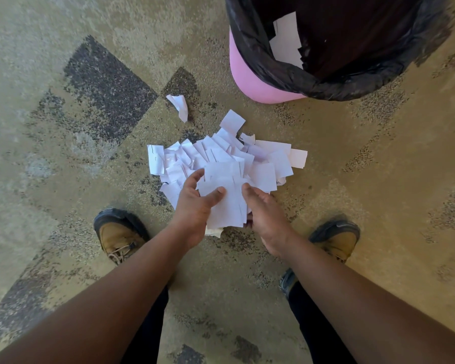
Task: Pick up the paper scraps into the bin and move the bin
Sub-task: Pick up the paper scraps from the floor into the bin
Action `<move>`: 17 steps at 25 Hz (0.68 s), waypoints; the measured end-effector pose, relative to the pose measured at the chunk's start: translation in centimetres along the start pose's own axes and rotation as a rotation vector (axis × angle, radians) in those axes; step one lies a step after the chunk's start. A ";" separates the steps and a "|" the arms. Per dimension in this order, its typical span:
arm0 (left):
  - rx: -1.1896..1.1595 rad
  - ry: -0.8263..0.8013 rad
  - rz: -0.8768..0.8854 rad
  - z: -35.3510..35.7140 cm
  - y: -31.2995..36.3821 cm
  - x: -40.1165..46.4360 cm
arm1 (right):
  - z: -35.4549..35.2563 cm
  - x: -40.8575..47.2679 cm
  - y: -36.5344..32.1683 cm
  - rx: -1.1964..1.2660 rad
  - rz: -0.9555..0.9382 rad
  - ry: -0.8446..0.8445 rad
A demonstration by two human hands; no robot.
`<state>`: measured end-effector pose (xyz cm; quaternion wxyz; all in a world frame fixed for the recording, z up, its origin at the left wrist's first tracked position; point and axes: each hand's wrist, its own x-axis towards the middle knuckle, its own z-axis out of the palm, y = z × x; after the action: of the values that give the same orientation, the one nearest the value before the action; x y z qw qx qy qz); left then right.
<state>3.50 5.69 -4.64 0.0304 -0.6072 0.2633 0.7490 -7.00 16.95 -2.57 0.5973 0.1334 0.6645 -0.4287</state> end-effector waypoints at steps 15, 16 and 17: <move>0.414 0.252 -0.026 -7.0 -1.7 2.7 | 3.9 3.3 9.2 -0.541 0.378 -0.263; 0.422 0.244 -0.019 -7.1 -1.6 3.0 | 4.3 3.6 9.6 -0.509 0.383 -0.239; 0.425 0.237 -0.015 -7.3 -1.4 3.2 | 4.6 4.0 9.9 -0.472 0.377 -0.209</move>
<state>9.74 2.90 -9.04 0.1318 -0.6727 0.4124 0.6000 2.02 18.16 -9.89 0.7458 0.0673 0.6441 -0.1559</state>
